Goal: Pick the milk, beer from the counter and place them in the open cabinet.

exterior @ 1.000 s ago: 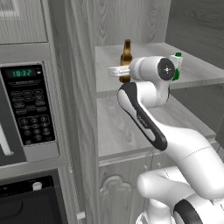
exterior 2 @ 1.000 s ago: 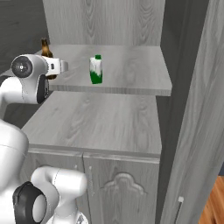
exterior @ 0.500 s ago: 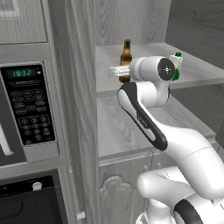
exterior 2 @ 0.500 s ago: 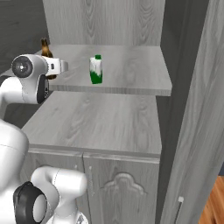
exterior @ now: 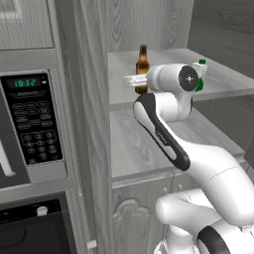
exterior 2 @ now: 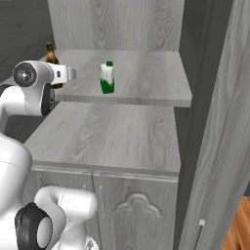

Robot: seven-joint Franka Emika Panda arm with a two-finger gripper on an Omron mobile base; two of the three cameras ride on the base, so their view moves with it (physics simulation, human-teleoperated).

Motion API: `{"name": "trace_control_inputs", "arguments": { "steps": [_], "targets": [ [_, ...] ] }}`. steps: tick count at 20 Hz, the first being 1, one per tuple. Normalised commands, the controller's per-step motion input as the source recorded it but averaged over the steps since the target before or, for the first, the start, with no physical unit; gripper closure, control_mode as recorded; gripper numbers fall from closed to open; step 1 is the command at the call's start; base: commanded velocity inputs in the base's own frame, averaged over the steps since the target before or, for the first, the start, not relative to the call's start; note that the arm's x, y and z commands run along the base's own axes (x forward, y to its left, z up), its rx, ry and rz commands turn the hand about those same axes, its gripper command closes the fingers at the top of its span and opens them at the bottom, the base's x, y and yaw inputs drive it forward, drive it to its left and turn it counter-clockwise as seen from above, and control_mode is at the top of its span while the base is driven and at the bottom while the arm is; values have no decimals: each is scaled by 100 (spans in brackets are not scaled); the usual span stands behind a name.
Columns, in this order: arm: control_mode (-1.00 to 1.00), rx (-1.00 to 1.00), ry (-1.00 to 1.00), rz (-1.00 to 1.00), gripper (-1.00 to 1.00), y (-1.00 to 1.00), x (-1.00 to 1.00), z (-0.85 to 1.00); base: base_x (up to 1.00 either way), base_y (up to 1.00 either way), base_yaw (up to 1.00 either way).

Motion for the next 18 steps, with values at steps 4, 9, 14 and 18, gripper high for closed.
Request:
{"name": "trace_control_inputs", "arguments": {
  "steps": [4, 9, 14, 18],
  "targets": [
    [-100, 0, 0, 0, -100, 0, 0, 0, 0, 0, 0],
    [-100, 0, -1, 0, -100, 0, -23, 8, 0, 0, 0],
    [-100, 0, -1, 0, -100, -4, -31, 11, 0, 0, 0],
    [-100, 0, 0, -1, -100, -18, -26, 7, 0, 0, 0]
  ]
}}
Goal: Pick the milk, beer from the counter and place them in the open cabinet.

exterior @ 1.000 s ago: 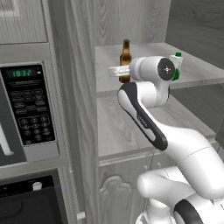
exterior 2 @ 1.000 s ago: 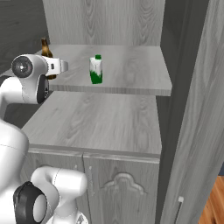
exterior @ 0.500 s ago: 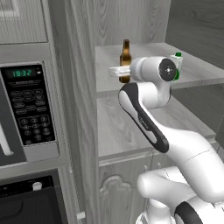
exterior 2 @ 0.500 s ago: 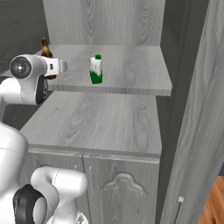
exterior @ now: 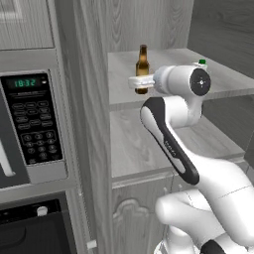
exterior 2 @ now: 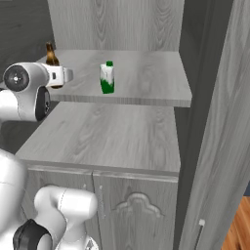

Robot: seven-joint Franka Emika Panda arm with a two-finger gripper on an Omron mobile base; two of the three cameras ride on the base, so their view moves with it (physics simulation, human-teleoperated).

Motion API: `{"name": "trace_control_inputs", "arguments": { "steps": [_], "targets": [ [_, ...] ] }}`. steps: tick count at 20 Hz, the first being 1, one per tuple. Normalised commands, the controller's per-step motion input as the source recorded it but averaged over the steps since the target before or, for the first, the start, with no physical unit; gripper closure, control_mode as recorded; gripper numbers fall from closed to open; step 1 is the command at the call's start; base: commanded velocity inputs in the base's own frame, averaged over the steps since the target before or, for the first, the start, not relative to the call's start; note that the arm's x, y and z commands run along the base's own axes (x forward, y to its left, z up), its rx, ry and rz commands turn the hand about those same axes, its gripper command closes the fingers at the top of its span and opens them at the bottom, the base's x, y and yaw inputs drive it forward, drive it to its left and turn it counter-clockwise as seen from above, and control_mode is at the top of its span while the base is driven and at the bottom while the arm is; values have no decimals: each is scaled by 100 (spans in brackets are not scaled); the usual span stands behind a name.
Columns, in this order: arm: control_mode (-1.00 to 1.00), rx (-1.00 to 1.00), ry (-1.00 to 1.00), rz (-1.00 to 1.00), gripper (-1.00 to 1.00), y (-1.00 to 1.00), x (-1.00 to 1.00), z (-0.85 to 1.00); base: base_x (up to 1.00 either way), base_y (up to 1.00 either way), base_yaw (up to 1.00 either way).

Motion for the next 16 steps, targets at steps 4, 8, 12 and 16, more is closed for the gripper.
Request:
{"name": "trace_control_inputs", "arguments": {
  "steps": [4, 8, 12, 16],
  "targets": [
    [-100, 0, 2, -4, -100, -40, -55, 0, 0, 0, 0],
    [-100, 0, 4, -4, -100, -44, -73, 0, 0, 0, 0],
    [-100, 0, 4, -4, -100, -37, -76, 0, 0, 0, 0],
    [-100, 0, 4, -4, -100, -31, -78, 0, 0, 0, 0]
  ]
}}
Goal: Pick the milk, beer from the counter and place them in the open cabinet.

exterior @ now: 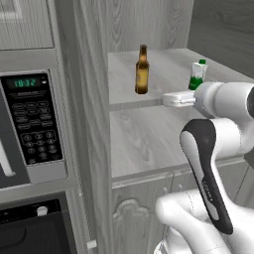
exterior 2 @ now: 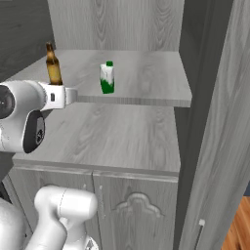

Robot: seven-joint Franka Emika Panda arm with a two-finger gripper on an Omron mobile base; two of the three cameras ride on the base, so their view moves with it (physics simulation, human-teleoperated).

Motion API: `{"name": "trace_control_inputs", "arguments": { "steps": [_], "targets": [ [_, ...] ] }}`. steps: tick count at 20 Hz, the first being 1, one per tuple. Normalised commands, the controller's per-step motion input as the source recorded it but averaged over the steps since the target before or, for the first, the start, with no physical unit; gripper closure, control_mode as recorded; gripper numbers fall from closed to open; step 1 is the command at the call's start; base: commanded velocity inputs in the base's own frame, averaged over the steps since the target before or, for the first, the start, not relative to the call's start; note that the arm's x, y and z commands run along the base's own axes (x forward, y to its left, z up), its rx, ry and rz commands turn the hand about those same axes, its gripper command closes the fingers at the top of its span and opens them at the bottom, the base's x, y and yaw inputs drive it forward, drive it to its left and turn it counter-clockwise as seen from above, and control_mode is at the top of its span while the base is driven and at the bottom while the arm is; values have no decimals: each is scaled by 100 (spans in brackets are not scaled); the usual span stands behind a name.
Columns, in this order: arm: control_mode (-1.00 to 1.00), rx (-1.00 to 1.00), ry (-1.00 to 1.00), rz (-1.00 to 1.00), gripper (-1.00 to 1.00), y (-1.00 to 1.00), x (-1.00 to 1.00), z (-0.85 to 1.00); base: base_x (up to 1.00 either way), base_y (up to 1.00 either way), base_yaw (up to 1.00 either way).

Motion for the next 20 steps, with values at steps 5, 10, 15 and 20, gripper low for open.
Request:
{"name": "trace_control_inputs", "arguments": {
  "steps": [5, 10, 15, 20],
  "targets": [
    [-100, 0, 13, -3, -100, -19, -62, 0, 0, 0, 0],
    [-100, 0, 12, -2, -100, -17, -63, 0, 0, 0, 0],
    [-100, 0, 1, -1, -100, -10, -73, 0, 0, 0, 0],
    [-100, 0, 0, 0, -100, -1, -67, 0, 0, 0, 0]
  ]
}}
